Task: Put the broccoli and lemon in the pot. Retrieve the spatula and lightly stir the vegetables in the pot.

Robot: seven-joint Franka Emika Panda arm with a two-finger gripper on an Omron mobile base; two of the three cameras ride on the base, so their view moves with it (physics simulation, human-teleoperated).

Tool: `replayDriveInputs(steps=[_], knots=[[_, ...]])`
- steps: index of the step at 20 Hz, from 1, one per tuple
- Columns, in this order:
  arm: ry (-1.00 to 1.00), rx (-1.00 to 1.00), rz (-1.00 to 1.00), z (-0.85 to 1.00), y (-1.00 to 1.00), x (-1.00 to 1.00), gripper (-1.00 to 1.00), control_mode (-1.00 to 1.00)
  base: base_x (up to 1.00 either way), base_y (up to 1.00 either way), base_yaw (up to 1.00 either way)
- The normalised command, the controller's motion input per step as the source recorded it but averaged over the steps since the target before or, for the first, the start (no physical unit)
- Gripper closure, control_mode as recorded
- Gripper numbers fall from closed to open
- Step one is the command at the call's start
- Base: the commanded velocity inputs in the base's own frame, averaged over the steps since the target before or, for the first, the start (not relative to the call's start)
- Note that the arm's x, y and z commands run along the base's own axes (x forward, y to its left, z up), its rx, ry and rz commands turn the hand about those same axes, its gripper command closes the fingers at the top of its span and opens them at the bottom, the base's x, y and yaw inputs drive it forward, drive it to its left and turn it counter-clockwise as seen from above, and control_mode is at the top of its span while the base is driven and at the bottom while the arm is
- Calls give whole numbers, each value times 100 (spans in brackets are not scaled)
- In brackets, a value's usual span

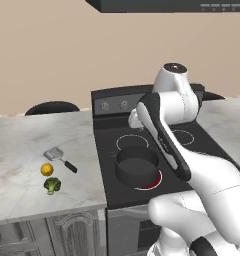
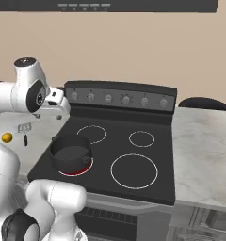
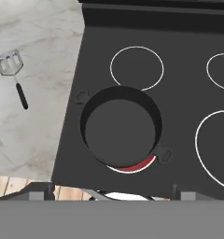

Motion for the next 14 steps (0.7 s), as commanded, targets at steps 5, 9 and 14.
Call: replayDriveInputs(steps=[5, 9, 14], knots=[[-3, 0, 3, -22, 87, -23, -100, -100, 0, 0, 0], [0, 0, 16, -17, 78, -16, -100, -100, 0, 0, 0], [0, 0, 19, -14, 74, -2, -100, -100, 0, 0, 0]])
